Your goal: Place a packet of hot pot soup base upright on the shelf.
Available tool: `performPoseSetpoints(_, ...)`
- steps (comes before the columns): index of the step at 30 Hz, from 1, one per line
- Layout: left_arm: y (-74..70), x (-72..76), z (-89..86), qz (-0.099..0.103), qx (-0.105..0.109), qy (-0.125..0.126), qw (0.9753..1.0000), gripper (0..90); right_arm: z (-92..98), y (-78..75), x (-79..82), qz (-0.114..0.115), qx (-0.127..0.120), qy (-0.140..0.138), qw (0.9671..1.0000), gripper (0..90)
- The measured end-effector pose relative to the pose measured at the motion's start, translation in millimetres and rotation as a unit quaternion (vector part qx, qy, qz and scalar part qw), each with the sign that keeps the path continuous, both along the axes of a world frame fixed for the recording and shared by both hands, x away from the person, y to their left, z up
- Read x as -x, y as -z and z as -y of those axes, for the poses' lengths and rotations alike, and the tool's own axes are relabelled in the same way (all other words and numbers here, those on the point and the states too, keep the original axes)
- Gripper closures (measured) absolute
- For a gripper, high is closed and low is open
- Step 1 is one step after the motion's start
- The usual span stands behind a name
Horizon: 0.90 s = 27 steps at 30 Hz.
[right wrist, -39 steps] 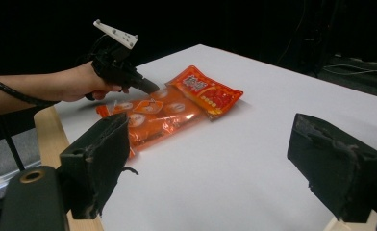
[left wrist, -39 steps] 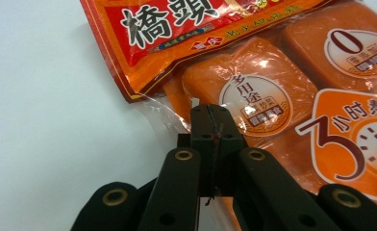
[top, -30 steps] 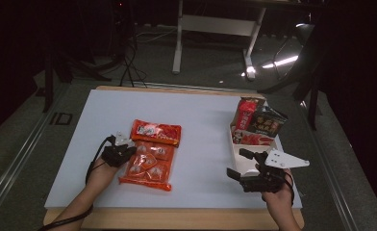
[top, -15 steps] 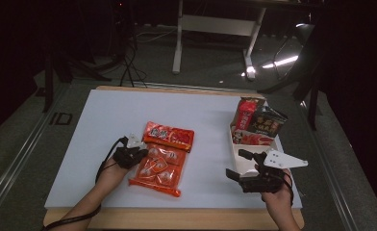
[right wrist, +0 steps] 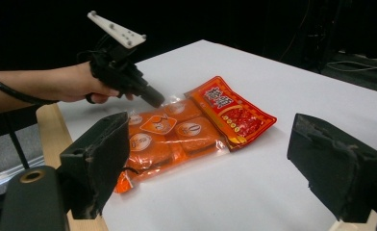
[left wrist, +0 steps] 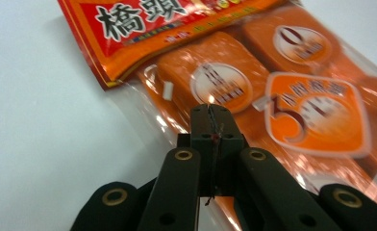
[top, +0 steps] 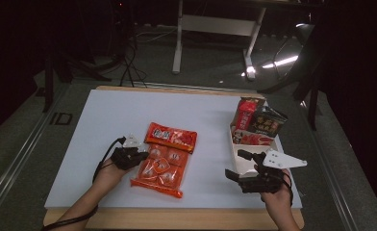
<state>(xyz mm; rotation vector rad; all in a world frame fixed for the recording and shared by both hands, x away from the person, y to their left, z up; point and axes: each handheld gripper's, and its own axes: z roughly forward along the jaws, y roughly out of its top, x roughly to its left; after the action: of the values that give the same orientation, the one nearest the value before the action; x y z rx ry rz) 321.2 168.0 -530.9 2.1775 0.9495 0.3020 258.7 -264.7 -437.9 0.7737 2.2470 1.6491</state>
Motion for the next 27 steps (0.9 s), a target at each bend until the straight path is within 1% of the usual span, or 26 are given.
performPoseSetpoints(5, 1.5, 12.0, -3.7, -0.012, -0.015, 0.012, 0.9997, 89.8, 0.1, 0.8, -0.9, -0.002, 0.000, 0.000, 1.0000, 14.9)
performPoseSetpoints(7, 4.4, 13.6, -6.4, -0.022, -0.021, 0.016, 0.9994, 89.8, -0.3, 0.6, -1.0, -0.002, 0.001, 0.000, 1.0000, 14.9)
performPoseSetpoints(8, 5.6, 14.3, -8.5, -0.022, -0.016, 0.015, 0.9995, 89.8, -0.4, 0.5, -0.9, -0.002, 0.001, -0.001, 1.0000, 14.9)
performPoseSetpoints(9, 5.8, 14.5, -10.2, -0.027, -0.009, 0.012, 0.9995, 89.9, -0.6, 0.6, -0.7, -0.001, 0.001, -0.001, 1.0000, 14.9)
performPoseSetpoints(11, 6.6, 14.6, -10.8, -0.034, -0.003, 0.015, 0.9993, 90.0, -0.6, 0.9, -0.6, -0.001, 0.003, -0.001, 1.0000, 14.9)
performPoseSetpoints(12, 7.1, 14.8, -9.9, -0.034, 0.000, 0.015, 0.9993, 90.0, -0.5, 0.9, -0.7, -0.002, 0.003, -0.002, 1.0000, 14.9)
performPoseSetpoints(14, 6.9, 14.8, -7.6, -0.032, -0.002, 0.016, 0.9994, 90.0, -0.6, 1.0, -0.8, -0.002, 0.003, -0.001, 1.0000, 14.9)
performPoseSetpoints(16, 5.6, 14.4, -4.4, -0.029, -0.010, 0.014, 0.9994, 90.0, -1.4, 1.3, -0.9, -0.002, 0.005, -0.002, 1.0000, 14.9)
performPoseSetpoints(21, 5.9, 13.1, -0.5, -0.028, -0.007, 0.008, 0.9995, 90.0, -2.7, 1.8, -1.0, -0.002, 0.009, -0.003, 1.0000, 14.9)
performPoseSetpoints(25, 6.2, 13.9, 8.4, -0.025, -0.006, 0.015, 0.9995, 90.0, -2.8, 2.4, -1.5, -0.005, 0.008, -0.003, 1.0000, 14.9)
performPoseSetpoints(26, 5.9, 14.0, 14.7, -0.024, -0.009, 0.022, 0.9994, 90.0, -2.9, 2.4, -1.3, -0.005, 0.009, -0.003, 0.9999, 14.9)
performPoseSetpoints(27, 5.9, 14.0, 14.7, -0.024, -0.009, 0.022, 0.9994, 90.0, -2.9, 2.4, -1.3, -0.005, 0.009, -0.003, 0.9999, 14.9)
